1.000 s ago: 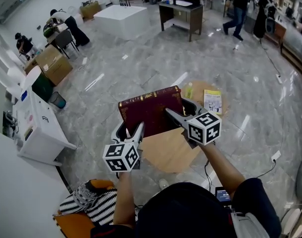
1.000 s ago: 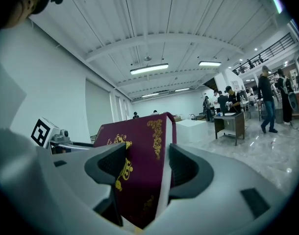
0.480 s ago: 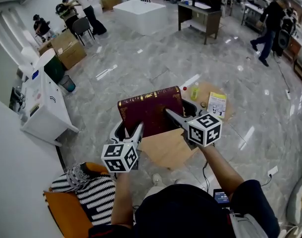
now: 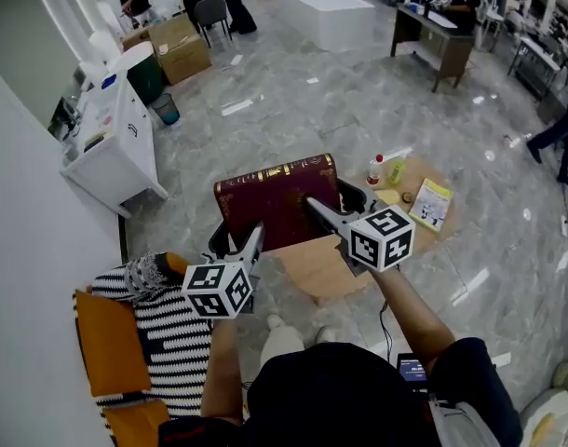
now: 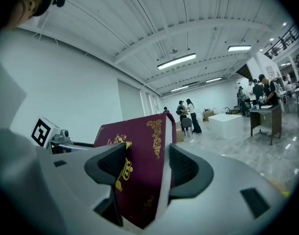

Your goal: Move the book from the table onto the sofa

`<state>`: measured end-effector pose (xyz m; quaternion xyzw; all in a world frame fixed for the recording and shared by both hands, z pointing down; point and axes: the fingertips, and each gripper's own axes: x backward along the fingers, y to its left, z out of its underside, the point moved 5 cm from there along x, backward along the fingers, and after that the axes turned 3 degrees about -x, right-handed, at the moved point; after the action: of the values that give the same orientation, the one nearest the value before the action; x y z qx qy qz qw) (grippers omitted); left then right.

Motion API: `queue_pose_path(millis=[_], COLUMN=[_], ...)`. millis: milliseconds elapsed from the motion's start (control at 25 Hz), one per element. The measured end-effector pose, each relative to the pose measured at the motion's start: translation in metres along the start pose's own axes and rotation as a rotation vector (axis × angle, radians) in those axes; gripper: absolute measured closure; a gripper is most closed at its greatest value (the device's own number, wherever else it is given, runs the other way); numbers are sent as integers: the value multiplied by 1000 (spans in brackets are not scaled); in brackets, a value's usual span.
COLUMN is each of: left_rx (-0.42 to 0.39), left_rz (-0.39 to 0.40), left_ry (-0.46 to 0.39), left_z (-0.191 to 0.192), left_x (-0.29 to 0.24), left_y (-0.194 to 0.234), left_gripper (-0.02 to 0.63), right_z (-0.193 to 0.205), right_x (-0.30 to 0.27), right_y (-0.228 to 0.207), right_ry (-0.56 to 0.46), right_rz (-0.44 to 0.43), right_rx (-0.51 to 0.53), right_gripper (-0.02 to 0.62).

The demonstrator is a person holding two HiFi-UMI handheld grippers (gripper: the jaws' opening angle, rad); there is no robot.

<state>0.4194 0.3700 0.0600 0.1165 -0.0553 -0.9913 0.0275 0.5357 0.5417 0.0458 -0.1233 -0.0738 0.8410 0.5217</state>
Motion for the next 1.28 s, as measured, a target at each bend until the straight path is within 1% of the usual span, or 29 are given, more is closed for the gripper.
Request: queue_pose_path(millis=[280,480,600,720,880,1120,1280], left_rx=[26,54,78,88,102,124,145], left_rz=[-130,-221,-312,-364,-440,-522,-561], left_ry=[-19,-44,-56,-61,-76,-96,-108], left_z=[0,-5,1,10,13,21,32], left_x=[51,90,129,165,214,285,328], left_y=[36,67,93,119,146,183,202], left_gripper=[310,310,310,310,310,310,310], right_z=[2,-5,2,14,19,32,43], right_x=[-38,-70,-98,-118,-140,-164,-173], right_y=[49,91,132,173,227,306,352], right_ry=[22,38,66,80,96,120,136], right_rz=[-129,-221,-314,-365,-438,-519,-558], right_rx=[7,27,40,44,55,72,82], right_gripper=[305,305,306,306,307,307,305])
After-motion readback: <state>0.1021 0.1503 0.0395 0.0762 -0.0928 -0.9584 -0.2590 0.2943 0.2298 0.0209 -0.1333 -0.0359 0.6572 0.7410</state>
